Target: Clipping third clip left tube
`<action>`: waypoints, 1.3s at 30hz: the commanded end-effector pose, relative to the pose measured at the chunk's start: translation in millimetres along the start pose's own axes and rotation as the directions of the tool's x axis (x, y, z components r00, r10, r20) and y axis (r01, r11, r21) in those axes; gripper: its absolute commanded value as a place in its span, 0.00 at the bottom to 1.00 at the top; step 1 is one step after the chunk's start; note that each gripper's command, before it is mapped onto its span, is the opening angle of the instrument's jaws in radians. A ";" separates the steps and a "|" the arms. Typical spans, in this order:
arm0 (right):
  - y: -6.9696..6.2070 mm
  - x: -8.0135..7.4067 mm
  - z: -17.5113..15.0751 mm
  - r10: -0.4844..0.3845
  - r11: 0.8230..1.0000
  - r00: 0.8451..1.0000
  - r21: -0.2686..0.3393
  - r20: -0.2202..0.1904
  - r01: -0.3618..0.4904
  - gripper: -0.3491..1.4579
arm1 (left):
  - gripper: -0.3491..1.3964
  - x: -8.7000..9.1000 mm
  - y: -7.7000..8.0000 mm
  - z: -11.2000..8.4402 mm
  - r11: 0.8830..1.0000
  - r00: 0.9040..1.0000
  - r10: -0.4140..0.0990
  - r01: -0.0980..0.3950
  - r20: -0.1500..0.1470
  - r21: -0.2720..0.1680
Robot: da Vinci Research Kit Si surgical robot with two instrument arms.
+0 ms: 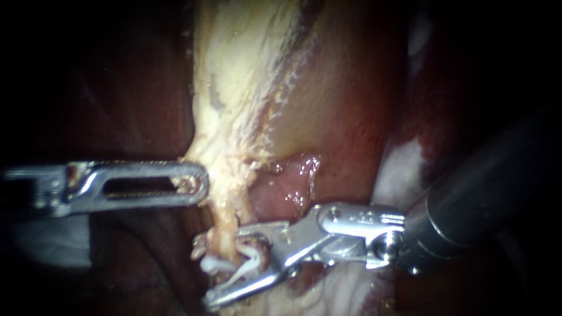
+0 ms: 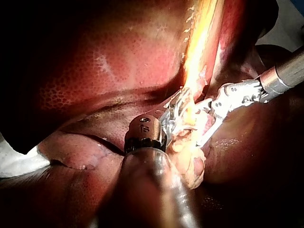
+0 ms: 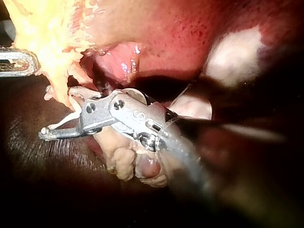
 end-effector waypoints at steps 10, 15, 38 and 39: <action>1.1 1.6 0.1 0.006 1.000 0.999 -0.018 -0.036 -0.007 0.49 | 0.00 0.1 0.0 0.3 1.000 1.000 0.001 -0.001 0.001 -0.001; 1.6 3.1 -0.8 0.014 0.999 0.997 -0.041 -0.072 -0.017 0.48 | 0.00 0.1 0.0 0.3 1.000 1.000 0.001 -0.001 0.002 -0.001; 1.7 3.9 -4.3 0.090 0.984 0.992 -0.143 -0.092 -0.103 0.00 | 0.00 0.1 0.1 0.4 1.000 1.000 0.001 -0.001 0.002 -0.001; 1.8 3.8 -4.4 0.091 0.984 0.992 -0.145 -0.083 -0.103 0.00 | 0.00 0.1 0.1 0.4 1.000 1.000 0.001 -0.001 0.002 0.000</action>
